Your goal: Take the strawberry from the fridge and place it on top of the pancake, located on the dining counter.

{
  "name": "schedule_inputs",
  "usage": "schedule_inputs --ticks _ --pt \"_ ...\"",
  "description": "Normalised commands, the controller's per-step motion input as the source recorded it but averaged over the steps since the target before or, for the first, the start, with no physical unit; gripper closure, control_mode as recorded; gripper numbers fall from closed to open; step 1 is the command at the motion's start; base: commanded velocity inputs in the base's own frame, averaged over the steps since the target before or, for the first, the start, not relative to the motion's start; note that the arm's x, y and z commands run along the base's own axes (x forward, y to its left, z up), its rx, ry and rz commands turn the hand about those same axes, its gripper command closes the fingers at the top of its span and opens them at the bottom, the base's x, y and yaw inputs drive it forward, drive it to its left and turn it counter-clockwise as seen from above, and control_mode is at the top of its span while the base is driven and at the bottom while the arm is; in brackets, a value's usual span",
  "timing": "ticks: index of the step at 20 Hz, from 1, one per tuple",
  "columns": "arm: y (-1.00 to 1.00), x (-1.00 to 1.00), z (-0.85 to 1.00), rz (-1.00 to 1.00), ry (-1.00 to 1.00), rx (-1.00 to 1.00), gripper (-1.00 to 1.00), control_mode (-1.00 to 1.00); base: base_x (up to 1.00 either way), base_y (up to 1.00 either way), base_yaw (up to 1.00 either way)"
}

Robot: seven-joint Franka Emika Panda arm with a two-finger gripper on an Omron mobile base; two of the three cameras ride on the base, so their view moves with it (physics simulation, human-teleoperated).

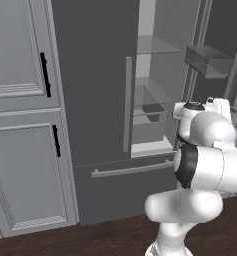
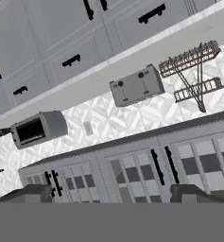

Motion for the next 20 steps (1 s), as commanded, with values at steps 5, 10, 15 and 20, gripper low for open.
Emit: schedule_inputs --ticks 5,10,15,20 --pt "-1.00 -0.10 -0.03 -0.28 0.11 0.00 -1.00 -1.00 0.00 0.00 0.00" --pt "-0.14 -0.28 0.00 0.06 -0.01 0.07 -1.00 -1.00 0.00 0.00 0.00" --pt "1.00 -0.54 0.00 0.36 0.00 -0.05 -1.00 -1.00 0.00 0.00 0.00" --pt "1.00 -0.21 -0.08 0.47 0.01 0.00 -1.00 -1.00 0.00 0.00 0.00"
